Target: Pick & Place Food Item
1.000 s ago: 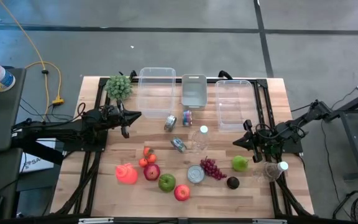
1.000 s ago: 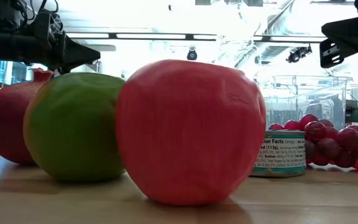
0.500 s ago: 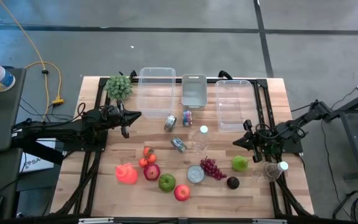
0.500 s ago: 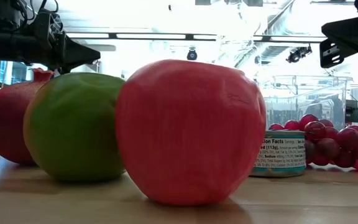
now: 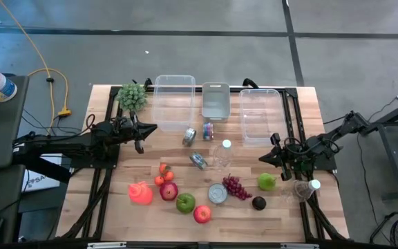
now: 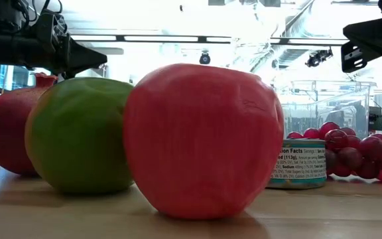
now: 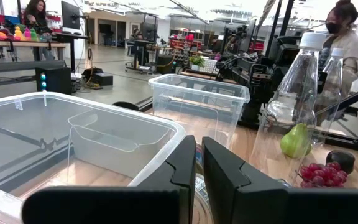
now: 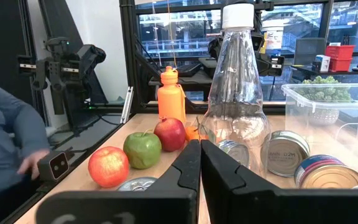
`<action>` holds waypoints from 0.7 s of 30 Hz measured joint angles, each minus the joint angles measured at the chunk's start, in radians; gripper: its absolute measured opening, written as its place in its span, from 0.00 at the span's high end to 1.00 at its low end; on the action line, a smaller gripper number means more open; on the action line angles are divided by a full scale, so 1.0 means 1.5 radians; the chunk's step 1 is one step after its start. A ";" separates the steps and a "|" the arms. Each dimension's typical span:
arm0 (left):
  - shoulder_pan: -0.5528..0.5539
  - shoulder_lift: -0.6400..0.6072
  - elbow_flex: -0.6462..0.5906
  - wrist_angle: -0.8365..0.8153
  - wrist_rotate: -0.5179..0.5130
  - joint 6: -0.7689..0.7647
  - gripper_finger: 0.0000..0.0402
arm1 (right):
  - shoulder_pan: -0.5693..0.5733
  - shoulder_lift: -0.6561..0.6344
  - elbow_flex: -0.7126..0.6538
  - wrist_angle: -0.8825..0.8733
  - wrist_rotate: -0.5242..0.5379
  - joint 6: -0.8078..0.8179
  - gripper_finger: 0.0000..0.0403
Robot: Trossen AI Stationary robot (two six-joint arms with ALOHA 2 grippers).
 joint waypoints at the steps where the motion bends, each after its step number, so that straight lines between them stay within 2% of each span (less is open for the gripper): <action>1: 0.000 0.000 0.000 0.000 0.000 0.000 0.95 | 0.000 0.000 0.000 0.000 0.002 -0.015 1.00; 7: 0.000 0.000 0.000 0.000 0.000 0.000 0.95 | 0.000 0.000 0.000 0.000 0.006 -0.122 1.00; 21: 0.000 0.000 0.000 0.000 0.000 0.000 0.95 | 0.000 0.000 0.000 0.001 0.000 -0.119 1.00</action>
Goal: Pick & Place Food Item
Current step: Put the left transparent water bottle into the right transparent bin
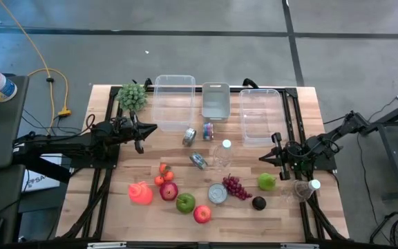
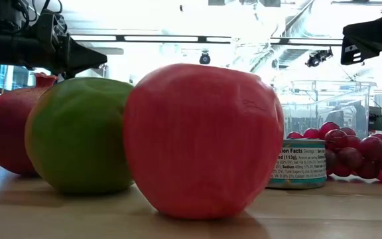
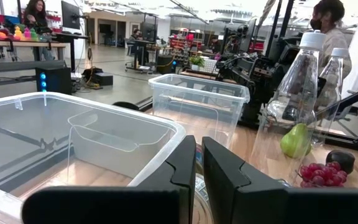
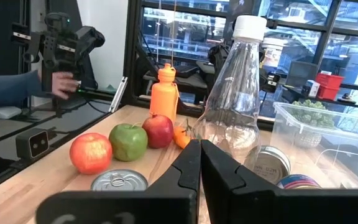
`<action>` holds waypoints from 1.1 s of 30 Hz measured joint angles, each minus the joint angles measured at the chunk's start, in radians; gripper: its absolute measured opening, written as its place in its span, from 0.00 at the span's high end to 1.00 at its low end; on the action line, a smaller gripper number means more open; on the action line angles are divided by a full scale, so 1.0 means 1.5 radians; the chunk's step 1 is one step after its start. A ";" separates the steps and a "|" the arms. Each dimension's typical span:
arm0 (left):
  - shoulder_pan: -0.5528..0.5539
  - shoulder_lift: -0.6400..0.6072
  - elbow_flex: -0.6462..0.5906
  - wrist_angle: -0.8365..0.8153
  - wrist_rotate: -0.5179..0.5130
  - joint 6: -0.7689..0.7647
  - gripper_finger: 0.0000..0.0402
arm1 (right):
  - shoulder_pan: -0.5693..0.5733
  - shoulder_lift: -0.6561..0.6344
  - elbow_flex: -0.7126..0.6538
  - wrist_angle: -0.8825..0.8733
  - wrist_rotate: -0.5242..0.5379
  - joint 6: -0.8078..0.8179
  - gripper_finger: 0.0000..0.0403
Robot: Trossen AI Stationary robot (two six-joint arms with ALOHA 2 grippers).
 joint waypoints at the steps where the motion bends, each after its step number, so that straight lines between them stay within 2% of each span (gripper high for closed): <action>1: 0.000 0.000 0.000 0.000 0.000 0.000 0.95 | 0.000 0.000 0.000 0.000 0.000 0.000 1.00; 14: 0.000 0.000 0.000 0.000 0.000 0.000 0.95 | 0.000 0.000 0.000 0.014 0.000 0.010 1.00; 17: 0.000 0.000 0.000 0.000 0.000 0.000 0.95 | 0.000 0.000 0.000 0.065 0.000 0.040 1.00; 21: 0.000 0.000 0.000 0.000 0.000 0.000 0.95 | 0.000 0.000 0.000 0.175 0.022 0.040 1.00; 24: 0.000 0.000 0.000 0.003 0.000 0.002 0.95 | 0.000 0.000 0.000 0.215 0.020 0.031 1.00; 33: 0.001 0.000 0.000 0.126 -0.001 0.219 0.95 | 0.000 0.000 0.010 0.237 0.036 0.044 1.00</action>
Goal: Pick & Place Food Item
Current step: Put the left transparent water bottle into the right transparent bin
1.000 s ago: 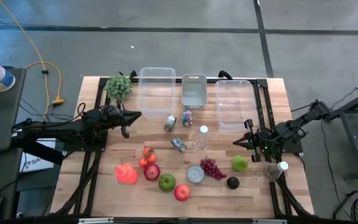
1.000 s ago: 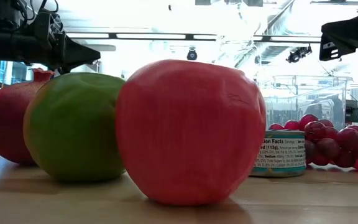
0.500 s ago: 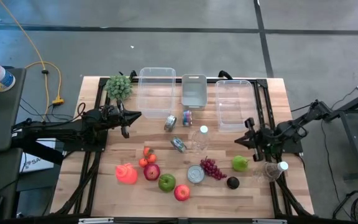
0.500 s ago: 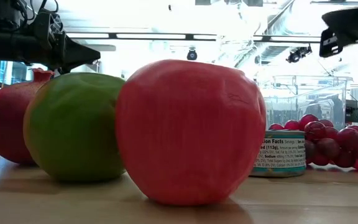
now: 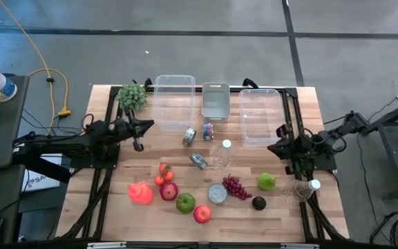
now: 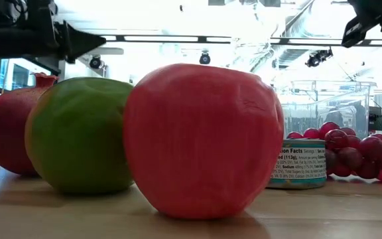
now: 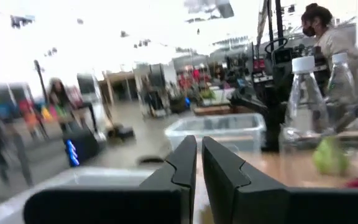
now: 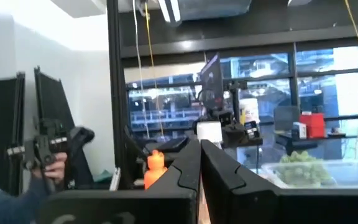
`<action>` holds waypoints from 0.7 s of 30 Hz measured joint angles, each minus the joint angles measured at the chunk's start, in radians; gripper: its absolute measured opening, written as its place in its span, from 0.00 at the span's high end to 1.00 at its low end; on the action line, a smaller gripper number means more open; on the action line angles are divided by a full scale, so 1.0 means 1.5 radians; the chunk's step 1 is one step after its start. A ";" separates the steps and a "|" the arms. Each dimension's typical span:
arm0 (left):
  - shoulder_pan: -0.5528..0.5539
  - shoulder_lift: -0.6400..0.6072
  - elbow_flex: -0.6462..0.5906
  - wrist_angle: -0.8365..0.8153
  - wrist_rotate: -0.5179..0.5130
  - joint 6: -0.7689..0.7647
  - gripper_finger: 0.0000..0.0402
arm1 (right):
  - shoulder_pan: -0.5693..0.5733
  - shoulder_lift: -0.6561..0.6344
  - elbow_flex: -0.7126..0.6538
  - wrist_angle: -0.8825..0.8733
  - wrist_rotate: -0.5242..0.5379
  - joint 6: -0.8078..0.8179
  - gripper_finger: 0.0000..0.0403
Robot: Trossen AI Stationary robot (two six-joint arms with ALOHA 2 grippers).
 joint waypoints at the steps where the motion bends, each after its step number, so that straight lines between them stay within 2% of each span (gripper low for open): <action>1: 0.000 0.000 0.000 0.012 0.002 0.039 0.95 | 0.000 0.000 0.000 0.009 0.000 -0.013 1.00; 3: -0.001 0.002 0.000 0.038 0.011 0.118 0.95 | 0.000 0.000 0.001 0.031 -0.001 -0.054 1.00; 5: -0.007 0.002 0.000 0.057 0.019 0.152 0.95 | 0.000 0.000 0.003 0.046 -0.006 -0.066 1.00; 7: -0.016 0.002 0.000 0.077 0.018 0.111 0.95 | 0.000 0.000 0.010 0.039 -0.009 -0.064 1.00; 9: -0.024 0.002 0.004 0.082 0.010 0.020 0.95 | 0.001 0.004 0.013 0.038 -0.008 -0.063 1.00; 12: -0.035 0.002 0.006 0.081 0.001 -0.069 0.95 | 0.001 0.016 0.018 0.035 0.044 -0.103 1.00; 17: -0.056 0.002 0.006 0.076 0.001 -0.138 0.95 | 0.001 0.050 0.037 0.031 0.125 -0.188 1.00; 21: -0.070 0.002 0.006 0.073 0.001 -0.126 0.95 | 0.001 0.079 0.078 -0.006 0.214 -0.216 1.00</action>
